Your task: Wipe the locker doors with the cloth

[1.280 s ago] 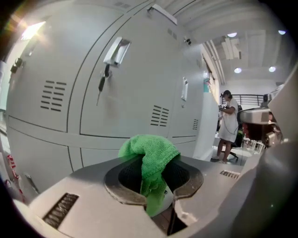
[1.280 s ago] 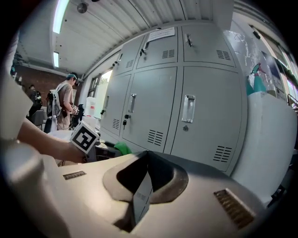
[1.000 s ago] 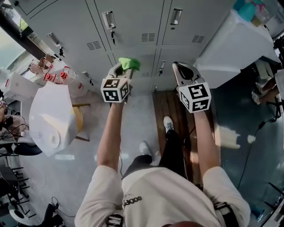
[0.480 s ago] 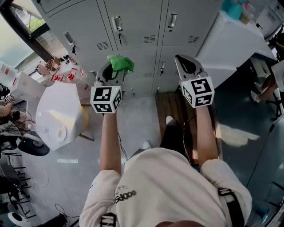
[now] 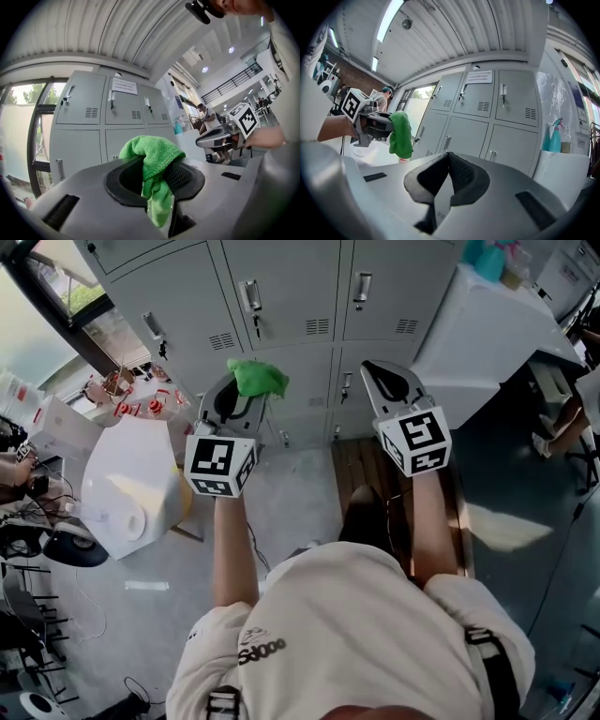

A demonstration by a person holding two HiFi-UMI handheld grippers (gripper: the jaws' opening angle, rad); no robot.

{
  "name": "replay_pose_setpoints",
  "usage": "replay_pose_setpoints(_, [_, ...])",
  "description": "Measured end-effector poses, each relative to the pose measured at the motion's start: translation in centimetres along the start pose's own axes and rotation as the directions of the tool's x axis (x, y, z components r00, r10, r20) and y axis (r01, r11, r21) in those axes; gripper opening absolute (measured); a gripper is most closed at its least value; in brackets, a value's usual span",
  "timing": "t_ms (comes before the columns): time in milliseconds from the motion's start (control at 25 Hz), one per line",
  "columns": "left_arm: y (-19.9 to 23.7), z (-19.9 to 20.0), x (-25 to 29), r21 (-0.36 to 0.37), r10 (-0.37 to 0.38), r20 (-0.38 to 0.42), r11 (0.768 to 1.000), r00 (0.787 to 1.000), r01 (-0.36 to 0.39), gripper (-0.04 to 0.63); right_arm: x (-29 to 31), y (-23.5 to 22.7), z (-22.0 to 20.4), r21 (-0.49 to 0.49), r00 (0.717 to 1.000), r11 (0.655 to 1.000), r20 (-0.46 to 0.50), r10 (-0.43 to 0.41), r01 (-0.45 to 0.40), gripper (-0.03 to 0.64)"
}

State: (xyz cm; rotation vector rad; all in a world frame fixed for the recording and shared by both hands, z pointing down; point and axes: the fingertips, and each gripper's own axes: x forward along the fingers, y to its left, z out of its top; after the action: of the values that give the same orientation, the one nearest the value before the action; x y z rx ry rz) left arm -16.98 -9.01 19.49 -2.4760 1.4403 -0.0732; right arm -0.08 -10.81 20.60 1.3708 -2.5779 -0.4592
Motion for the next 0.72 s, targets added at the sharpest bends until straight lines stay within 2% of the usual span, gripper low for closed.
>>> replay_pose_setpoints(120, [-1.4, 0.1, 0.2, -0.002, -0.031, 0.009, 1.000, 0.999, 0.031, 0.110, -0.5, 0.5, -0.1, 0.019, 1.000, 1.000, 0.009, 0.016, -0.016, 0.009])
replay_pose_setpoints(440, [-3.8, -0.4, 1.4, -0.028, -0.073, 0.002, 0.997, 0.997, 0.073, 0.110, -1.4, 0.1, -0.4, -0.007, 1.000, 1.000, 0.002, 0.021, -0.021, 0.009])
replay_pose_setpoints(720, [-4.8, -0.9, 1.7, -0.011, -0.087, -0.019, 0.996, 0.996, 0.086, 0.110, -2.2, -0.4, -1.5, 0.013, 1.000, 1.000, -0.019, 0.008, -0.008, 0.009])
